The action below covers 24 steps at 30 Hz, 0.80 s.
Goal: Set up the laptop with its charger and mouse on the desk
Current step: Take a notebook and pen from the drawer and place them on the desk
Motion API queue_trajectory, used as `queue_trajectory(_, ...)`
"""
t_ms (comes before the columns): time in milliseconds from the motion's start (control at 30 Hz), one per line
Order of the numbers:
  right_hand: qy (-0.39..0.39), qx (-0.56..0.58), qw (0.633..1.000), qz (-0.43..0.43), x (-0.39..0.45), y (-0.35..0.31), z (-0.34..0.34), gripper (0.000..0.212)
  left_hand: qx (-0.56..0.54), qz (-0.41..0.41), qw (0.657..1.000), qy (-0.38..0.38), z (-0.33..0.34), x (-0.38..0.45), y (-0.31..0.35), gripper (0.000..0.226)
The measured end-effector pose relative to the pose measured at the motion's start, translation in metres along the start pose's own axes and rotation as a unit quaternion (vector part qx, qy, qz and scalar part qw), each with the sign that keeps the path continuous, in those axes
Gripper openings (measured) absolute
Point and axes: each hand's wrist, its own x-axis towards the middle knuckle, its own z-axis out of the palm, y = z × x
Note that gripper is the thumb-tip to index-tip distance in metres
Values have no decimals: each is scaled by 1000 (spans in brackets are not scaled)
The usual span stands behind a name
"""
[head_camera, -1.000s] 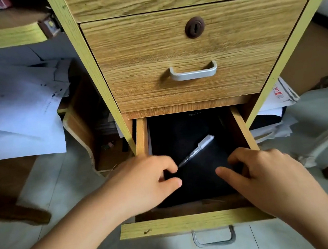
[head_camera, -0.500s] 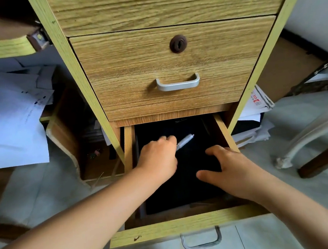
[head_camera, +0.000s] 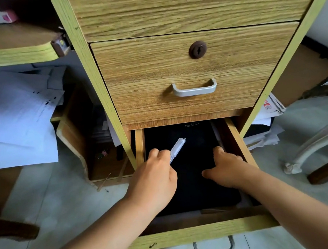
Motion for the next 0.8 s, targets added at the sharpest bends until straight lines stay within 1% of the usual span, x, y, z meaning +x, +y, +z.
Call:
queue_trajectory(167,30,-42,999,1,3,-5,2,53,-16,-5,1000,7,1,-4,-4,25)
queue_trajectory(233,59,-61,996,-5,-3,-7,3,55,-27,-6,1000,11,1,-6,-6,24)
queue_trajectory(300,88,-47,995,-11,-6,-9,3,59,-39,-5,999,21,0,-8,-8,24)
queue_trajectory(367,121,18,992,-14,-4,-6,2,60,-54,-2,998,34,-1,-10,-11,27)
queue_trajectory(400,134,77,988,-10,-2,-4,1,59,-63,-1,997,39,-1,-12,-13,29)
queue_trajectory(433,130,157,979,-4,-1,-1,0,58,-71,-2,997,42,-2,-14,-14,31)
queue_trajectory(500,83,329,941,9,0,3,-3,49,-82,-6,995,52,-3,-16,-18,35)
queue_trajectory(567,4,428,904,20,-3,6,-6,38,-83,-8,994,65,-2,-17,-23,39)
queue_trajectory(633,-30,463,886,5,-4,11,-6,42,-84,-16,994,72,0,-18,-27,42)
queue_trajectory(733,-17,502,865,-18,-11,14,-13,48,-82,-26,993,74,-2,-23,-30,44)
queue_trajectory(800,-12,516,857,3,-22,14,-22,45,-77,-38,994,68,-9,-28,-29,43)
